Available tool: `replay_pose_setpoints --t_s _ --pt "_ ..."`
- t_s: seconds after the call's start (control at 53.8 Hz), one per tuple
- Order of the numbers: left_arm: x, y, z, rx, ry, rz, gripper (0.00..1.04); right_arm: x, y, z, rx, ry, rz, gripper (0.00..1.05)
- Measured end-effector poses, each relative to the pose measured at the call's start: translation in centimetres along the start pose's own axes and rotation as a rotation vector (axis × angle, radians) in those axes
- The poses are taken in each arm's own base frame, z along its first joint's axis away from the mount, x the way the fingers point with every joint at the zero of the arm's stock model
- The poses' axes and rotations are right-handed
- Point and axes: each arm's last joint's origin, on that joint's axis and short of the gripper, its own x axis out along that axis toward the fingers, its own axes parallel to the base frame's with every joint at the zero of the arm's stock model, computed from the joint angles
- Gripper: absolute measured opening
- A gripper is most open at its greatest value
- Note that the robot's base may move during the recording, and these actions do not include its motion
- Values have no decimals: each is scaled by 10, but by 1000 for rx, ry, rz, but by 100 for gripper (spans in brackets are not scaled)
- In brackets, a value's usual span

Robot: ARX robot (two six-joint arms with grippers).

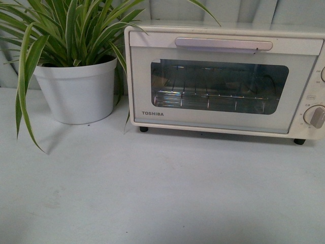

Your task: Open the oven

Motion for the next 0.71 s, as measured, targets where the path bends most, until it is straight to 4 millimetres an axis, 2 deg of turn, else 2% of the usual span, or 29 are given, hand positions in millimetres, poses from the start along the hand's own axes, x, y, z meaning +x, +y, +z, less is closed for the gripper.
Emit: replay_pose_setpoints --t_s 0.595,0.651,0.707 --pt "0 0 0 -3 0 10 98 0 0 0 0 0 0 95" --pt "2 0 -2 -50 21 120 98 0 0 0 0 0 0 95" --pt "7 -1 -7 -132 94 129 98 0 0 0 0 0 0 95"
